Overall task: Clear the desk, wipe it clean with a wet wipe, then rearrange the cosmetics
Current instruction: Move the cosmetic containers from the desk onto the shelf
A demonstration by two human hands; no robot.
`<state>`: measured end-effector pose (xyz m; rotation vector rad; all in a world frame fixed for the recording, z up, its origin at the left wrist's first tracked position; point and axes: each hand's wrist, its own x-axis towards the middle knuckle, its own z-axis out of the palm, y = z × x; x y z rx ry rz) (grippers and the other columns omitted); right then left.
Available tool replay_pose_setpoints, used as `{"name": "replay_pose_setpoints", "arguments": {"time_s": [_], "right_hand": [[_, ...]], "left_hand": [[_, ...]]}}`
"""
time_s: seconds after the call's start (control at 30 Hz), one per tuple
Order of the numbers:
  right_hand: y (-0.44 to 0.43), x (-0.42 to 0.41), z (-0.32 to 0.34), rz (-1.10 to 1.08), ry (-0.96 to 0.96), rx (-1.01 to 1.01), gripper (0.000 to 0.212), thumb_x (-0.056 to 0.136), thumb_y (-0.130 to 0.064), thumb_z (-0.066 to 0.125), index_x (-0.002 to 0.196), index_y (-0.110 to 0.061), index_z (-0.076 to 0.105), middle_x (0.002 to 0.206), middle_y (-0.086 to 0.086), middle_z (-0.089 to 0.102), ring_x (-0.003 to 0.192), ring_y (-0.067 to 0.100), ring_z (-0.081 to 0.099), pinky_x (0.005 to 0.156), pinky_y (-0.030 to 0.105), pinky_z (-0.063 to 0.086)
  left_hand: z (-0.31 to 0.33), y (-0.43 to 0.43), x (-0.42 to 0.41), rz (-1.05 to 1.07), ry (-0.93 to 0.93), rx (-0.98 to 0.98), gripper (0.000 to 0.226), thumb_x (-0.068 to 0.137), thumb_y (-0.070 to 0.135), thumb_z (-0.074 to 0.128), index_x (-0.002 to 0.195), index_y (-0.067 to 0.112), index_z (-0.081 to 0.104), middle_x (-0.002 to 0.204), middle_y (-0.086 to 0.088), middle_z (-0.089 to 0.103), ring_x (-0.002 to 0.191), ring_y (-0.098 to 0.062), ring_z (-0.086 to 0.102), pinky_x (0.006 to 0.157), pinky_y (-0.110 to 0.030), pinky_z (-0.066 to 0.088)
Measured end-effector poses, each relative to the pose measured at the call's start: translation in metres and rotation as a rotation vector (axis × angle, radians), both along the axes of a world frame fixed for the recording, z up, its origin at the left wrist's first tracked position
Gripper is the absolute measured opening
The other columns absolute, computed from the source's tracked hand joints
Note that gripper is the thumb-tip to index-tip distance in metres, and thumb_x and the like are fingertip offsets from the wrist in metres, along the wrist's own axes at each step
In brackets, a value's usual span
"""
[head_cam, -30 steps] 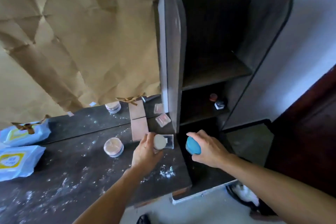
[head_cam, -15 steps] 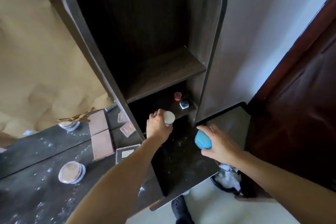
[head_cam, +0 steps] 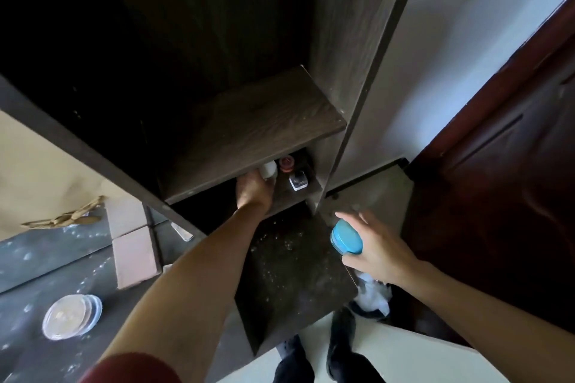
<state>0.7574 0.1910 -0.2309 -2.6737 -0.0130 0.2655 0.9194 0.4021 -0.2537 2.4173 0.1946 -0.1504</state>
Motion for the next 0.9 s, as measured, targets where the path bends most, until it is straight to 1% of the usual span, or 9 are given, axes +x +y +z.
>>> {"name": "replay_pose_setpoints", "arguments": {"time_s": [0.13,0.2,0.27,0.4,0.53,0.63,0.7,0.8,0.9], "right_hand": [[0.001,0.022,0.005,0.081,0.002,-0.033,0.081,0.065,-0.036,0.069,0.137,-0.029,0.035,0.12,0.0,0.051,0.1,0.022,0.057,0.084,0.03,0.048],[0.008,0.036,0.011,0.123,0.0,-0.035,0.076,0.067,-0.037,0.069,0.134,-0.028,0.035,0.123,0.0,0.052,0.097,0.023,0.059,0.079,0.033,0.05],[0.02,0.053,0.019,0.199,-0.016,-0.031,0.07,0.068,-0.037,0.068,0.129,-0.03,0.034,0.122,-0.002,0.053,0.095,0.023,0.06,0.074,0.034,0.049],[0.052,0.089,0.02,0.387,-0.068,-0.004,0.069,0.07,-0.03,0.07,0.13,-0.026,0.036,0.125,0.002,0.047,0.103,0.026,0.056,0.08,0.038,0.049],[0.076,0.118,0.012,0.495,-0.083,-0.107,0.074,0.072,-0.028,0.071,0.136,-0.025,0.034,0.13,0.005,0.039,0.11,0.029,0.05,0.082,0.038,0.048],[0.085,0.134,0.005,0.512,-0.091,-0.182,0.075,0.076,-0.027,0.07,0.141,-0.025,0.032,0.136,0.009,0.035,0.119,0.031,0.045,0.088,0.039,0.047],[0.088,0.14,0.002,0.501,-0.099,-0.187,0.075,0.076,-0.028,0.07,0.139,-0.026,0.031,0.134,0.011,0.039,0.116,0.031,0.047,0.088,0.041,0.048],[0.088,0.146,-0.002,0.507,-0.153,-0.176,0.065,0.074,-0.027,0.072,0.129,-0.023,0.038,0.124,0.013,0.047,0.107,0.032,0.053,0.082,0.041,0.05],[0.086,0.147,-0.001,0.519,-0.174,-0.19,0.061,0.076,-0.026,0.072,0.129,-0.022,0.041,0.124,0.013,0.047,0.108,0.032,0.052,0.082,0.041,0.049]], "left_hand": [[0.009,0.006,-0.015,0.043,-0.044,0.034,0.049,0.087,0.024,0.065,0.129,0.004,0.05,0.13,-0.023,0.052,0.121,-0.037,0.048,0.098,-0.038,0.04],[0.008,0.016,-0.038,0.054,-0.077,0.074,0.052,0.087,0.016,0.061,0.135,0.006,0.044,0.134,-0.02,0.046,0.122,-0.036,0.044,0.097,-0.042,0.041],[-0.001,0.028,-0.065,0.024,-0.11,0.148,0.048,0.082,0.009,0.061,0.129,0.004,0.05,0.124,-0.022,0.05,0.113,-0.04,0.048,0.092,-0.044,0.044],[-0.021,0.042,-0.11,-0.039,-0.12,0.312,0.043,0.072,0.008,0.061,0.113,-0.002,0.06,0.105,-0.023,0.057,0.095,-0.041,0.054,0.087,-0.045,0.049],[-0.028,0.044,-0.132,-0.082,-0.087,0.432,0.051,0.068,0.011,0.062,0.117,-0.002,0.057,0.121,-0.023,0.054,0.111,-0.04,0.051,0.097,-0.044,0.046],[-0.028,0.047,-0.138,-0.074,-0.04,0.475,0.056,0.072,0.014,0.058,0.126,-0.002,0.051,0.133,-0.022,0.047,0.127,-0.038,0.041,0.105,-0.042,0.04],[-0.027,0.049,-0.141,-0.084,-0.011,0.485,0.058,0.076,0.015,0.056,0.13,-0.001,0.047,0.14,-0.021,0.04,0.133,-0.036,0.034,0.108,-0.042,0.036],[-0.024,0.05,-0.145,-0.092,0.012,0.503,0.057,0.08,0.017,0.054,0.134,0.003,0.043,0.145,-0.019,0.034,0.137,-0.034,0.027,0.109,-0.041,0.033],[-0.019,0.049,-0.149,-0.085,0.012,0.51,0.054,0.082,0.019,0.053,0.133,0.006,0.043,0.142,-0.016,0.036,0.134,-0.032,0.031,0.105,-0.04,0.035]]}}
